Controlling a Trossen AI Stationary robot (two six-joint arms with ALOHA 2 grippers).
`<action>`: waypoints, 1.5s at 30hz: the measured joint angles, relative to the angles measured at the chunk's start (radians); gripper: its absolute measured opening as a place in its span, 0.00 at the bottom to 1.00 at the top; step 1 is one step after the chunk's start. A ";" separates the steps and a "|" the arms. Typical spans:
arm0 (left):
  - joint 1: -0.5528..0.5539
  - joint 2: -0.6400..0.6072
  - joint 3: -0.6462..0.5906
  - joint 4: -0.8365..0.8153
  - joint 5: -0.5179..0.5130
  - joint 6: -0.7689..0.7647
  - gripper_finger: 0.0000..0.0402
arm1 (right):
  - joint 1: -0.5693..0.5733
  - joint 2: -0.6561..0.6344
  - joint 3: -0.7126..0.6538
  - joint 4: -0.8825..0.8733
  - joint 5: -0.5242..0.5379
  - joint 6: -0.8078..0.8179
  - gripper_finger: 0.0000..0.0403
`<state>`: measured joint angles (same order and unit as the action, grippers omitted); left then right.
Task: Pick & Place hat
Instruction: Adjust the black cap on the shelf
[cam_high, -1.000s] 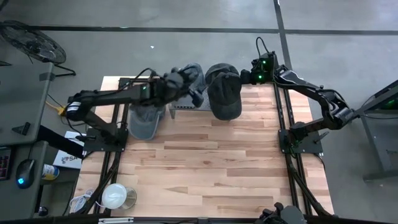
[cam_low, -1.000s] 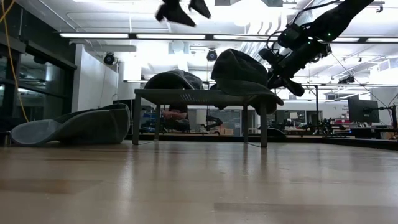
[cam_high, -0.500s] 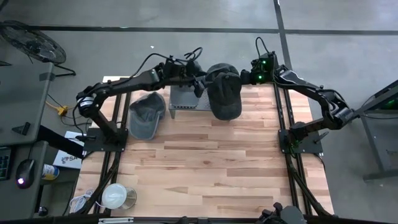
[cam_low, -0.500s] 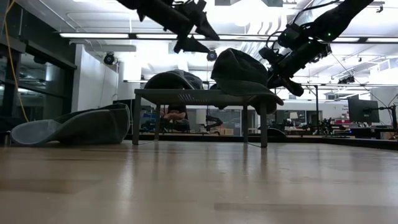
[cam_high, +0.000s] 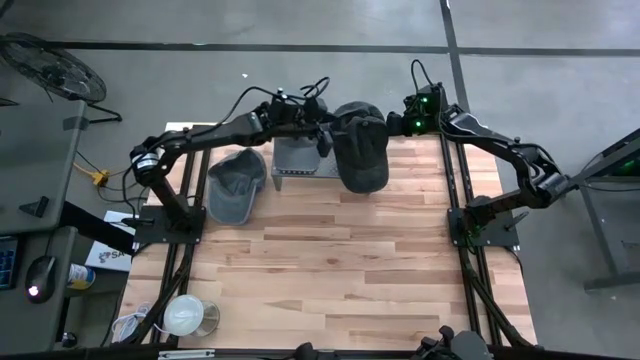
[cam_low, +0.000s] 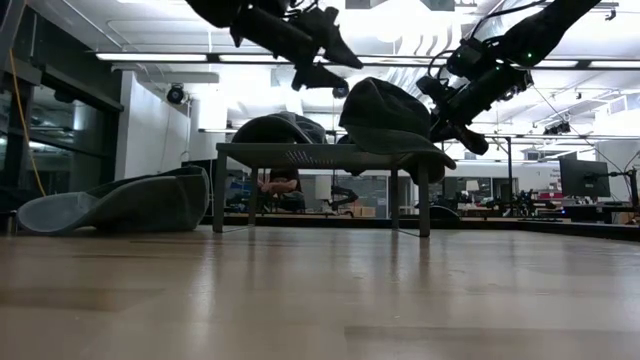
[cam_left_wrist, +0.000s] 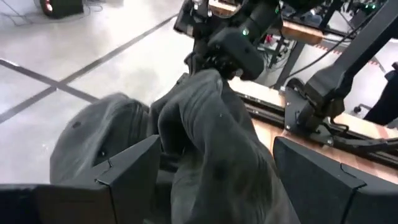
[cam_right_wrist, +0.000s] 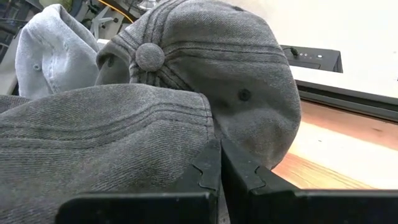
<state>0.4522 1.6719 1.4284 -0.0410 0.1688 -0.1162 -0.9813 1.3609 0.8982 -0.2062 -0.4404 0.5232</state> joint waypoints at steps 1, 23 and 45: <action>0.000 0.008 0.000 -0.001 -0.001 0.000 0.77 | 0.000 0.000 0.000 0.000 0.000 0.000 0.00; -0.001 0.054 -0.001 0.030 0.031 -0.039 0.22 | 0.000 0.000 0.000 0.001 -0.001 0.000 0.00; 0.041 0.063 0.138 -0.108 -0.098 0.007 0.01 | 0.010 -0.034 0.000 0.001 -0.032 0.000 0.00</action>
<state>0.4932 1.7345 1.5664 -0.1491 0.0708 -0.1087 -0.9712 1.3273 0.8982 -0.2054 -0.4728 0.5228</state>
